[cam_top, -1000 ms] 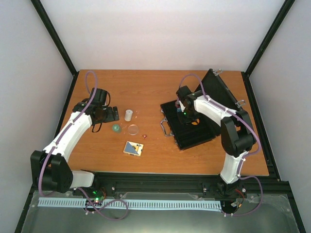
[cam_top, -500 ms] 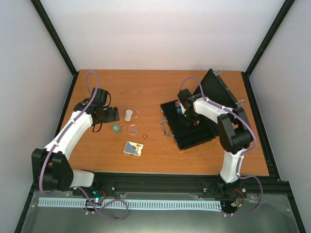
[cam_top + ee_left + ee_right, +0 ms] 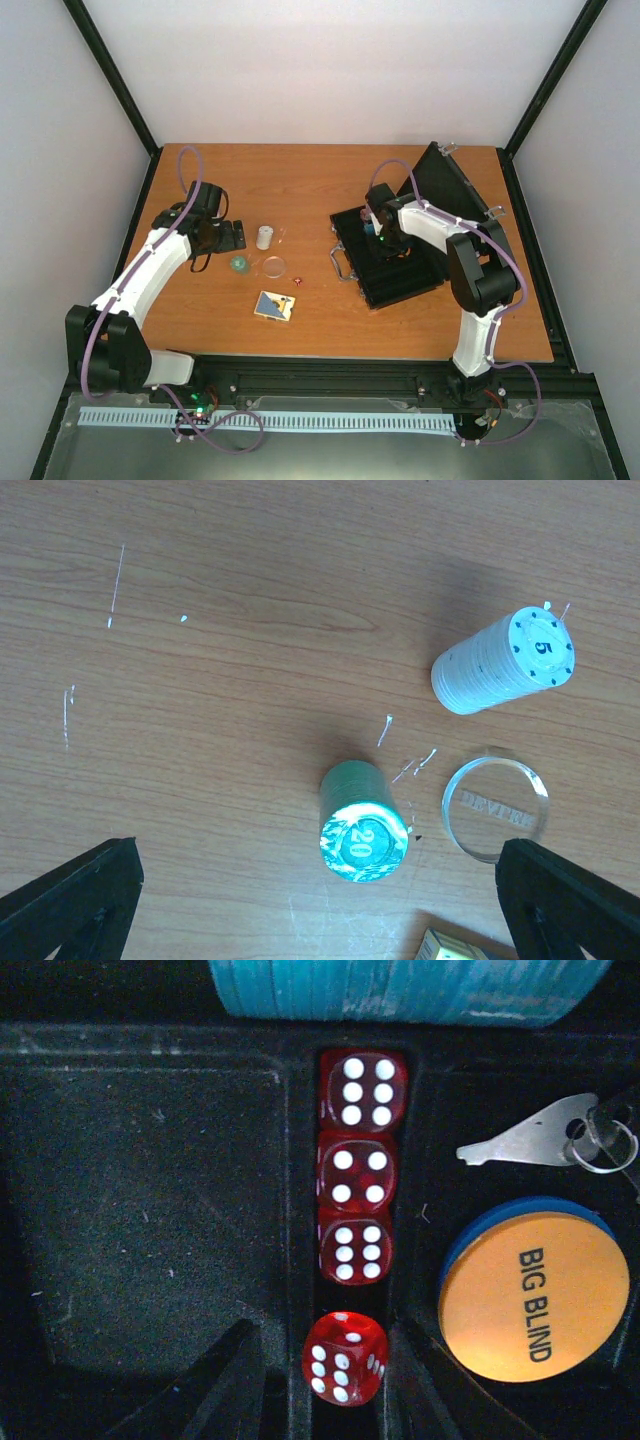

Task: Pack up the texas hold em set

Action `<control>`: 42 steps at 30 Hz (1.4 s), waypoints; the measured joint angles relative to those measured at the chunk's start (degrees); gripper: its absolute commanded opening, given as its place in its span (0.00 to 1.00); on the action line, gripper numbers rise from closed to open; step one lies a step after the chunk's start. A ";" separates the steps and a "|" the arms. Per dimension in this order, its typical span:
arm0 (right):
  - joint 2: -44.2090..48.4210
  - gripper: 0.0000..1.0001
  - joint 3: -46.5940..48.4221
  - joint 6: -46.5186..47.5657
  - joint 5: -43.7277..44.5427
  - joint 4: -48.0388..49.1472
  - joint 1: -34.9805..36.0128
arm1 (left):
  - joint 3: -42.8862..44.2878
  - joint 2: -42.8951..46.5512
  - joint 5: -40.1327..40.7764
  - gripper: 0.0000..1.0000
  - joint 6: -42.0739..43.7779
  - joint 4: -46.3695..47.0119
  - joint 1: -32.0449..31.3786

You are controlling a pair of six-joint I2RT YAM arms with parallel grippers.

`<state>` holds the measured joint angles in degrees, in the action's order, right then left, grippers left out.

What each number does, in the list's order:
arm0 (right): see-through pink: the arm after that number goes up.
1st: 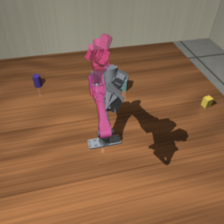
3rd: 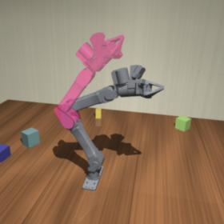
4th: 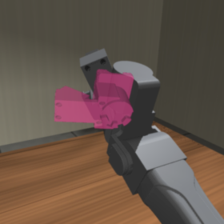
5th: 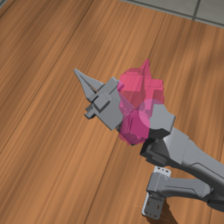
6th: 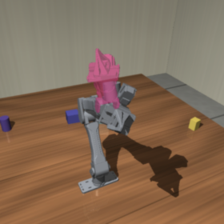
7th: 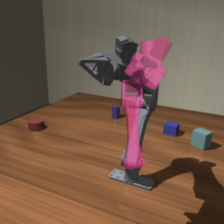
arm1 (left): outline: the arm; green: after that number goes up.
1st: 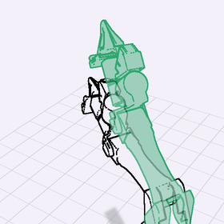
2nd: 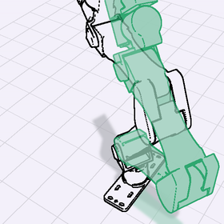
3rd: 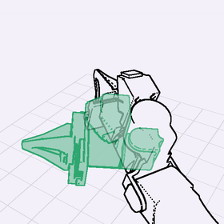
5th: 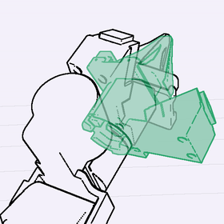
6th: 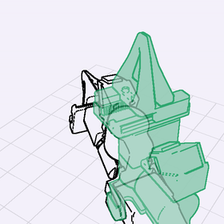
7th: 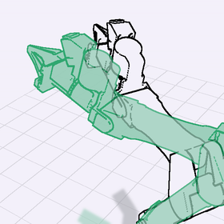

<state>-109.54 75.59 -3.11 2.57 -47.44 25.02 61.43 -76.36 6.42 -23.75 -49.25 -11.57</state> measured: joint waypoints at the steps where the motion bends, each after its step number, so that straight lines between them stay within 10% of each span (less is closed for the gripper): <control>1: 0.00 0.37 0.00 0.00 -0.20 -0.13 0.00 | 0.00 0.00 0.00 1.00 0.00 0.00 0.00; 42: 0.52 0.37 -1.42 -3.45 -1.84 -2.01 -0.04 | -0.02 -0.31 -0.22 1.00 0.02 0.44 0.00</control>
<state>-109.01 74.17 -6.57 0.73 -49.45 24.97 61.41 -76.66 6.20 -23.73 -48.82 -11.57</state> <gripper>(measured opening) 0.366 0.997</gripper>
